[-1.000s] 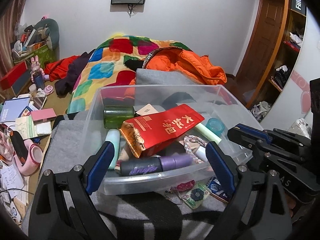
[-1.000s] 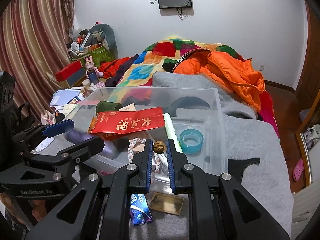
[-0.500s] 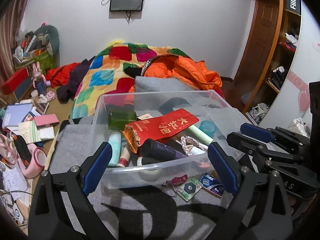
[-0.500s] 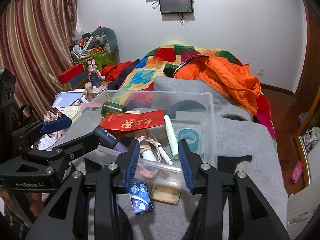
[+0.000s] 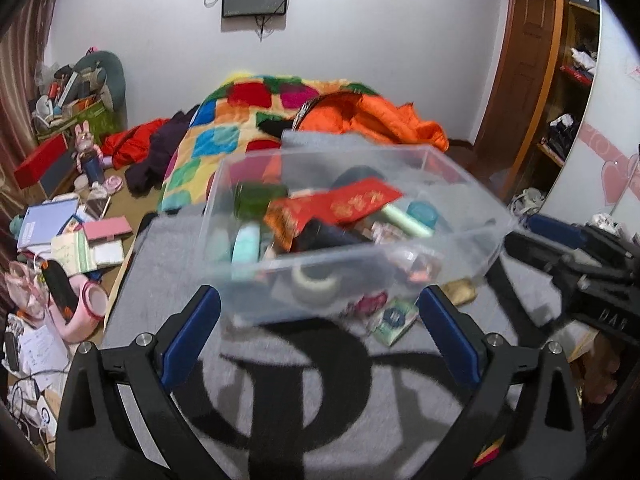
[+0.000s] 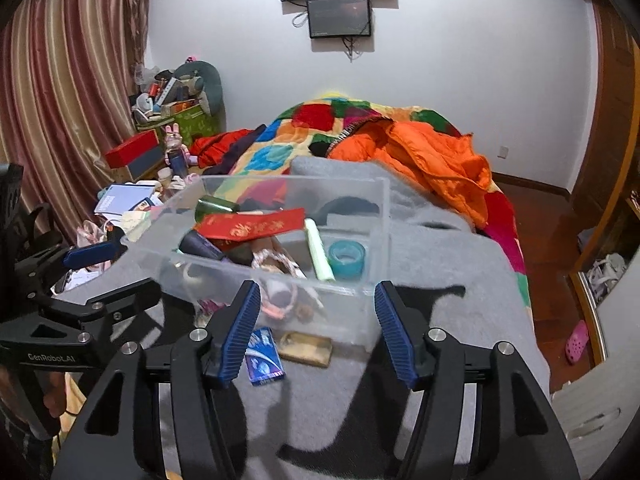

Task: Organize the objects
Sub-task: 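Grasp the blue Max box with the right gripper while the left gripper grasps the green square packet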

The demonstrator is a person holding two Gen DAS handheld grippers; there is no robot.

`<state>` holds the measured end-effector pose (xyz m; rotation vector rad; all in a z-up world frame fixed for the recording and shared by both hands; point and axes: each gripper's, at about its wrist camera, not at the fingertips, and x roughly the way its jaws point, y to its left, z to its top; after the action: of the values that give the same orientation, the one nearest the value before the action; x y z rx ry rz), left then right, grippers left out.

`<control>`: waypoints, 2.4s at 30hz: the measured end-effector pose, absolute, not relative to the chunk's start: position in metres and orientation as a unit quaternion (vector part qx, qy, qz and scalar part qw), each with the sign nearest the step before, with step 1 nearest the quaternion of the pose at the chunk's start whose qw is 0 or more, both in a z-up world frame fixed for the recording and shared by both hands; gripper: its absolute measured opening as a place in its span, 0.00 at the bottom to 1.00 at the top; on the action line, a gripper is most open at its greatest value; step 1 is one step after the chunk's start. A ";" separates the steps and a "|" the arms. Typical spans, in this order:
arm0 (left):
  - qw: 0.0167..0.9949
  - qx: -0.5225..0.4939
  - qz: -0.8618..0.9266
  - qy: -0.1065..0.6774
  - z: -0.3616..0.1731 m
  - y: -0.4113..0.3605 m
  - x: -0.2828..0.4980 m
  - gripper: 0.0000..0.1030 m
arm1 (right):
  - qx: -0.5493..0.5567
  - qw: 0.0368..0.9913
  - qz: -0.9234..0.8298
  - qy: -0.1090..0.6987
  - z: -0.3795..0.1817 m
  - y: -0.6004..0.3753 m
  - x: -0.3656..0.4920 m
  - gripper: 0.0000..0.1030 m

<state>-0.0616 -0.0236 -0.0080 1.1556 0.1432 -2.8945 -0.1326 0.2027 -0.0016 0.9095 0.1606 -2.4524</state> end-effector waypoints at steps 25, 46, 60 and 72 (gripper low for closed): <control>-0.034 0.431 -0.901 0.040 -0.058 -0.001 -0.072 0.75 | 0.413 0.326 -0.848 0.061 -0.063 0.189 -0.127 0.39; -0.071 0.453 -0.888 0.030 -0.060 0.033 -0.094 0.53 | 0.416 0.345 -0.839 0.067 -0.071 0.203 -0.109 0.24; -0.024 0.440 -0.897 0.023 -0.065 0.038 -0.098 0.39 | 0.406 0.341 -0.845 0.071 -0.074 0.200 -0.107 0.24; -0.053 0.424 -0.904 0.019 -0.060 0.021 -0.047 0.39 | 0.399 0.344 -0.849 0.050 -0.058 0.203 -0.101 0.24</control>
<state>-0.0467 0.0207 -0.0604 1.3776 0.0610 -2.9402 -0.1014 0.2027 -0.0579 1.0370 0.1287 -2.2050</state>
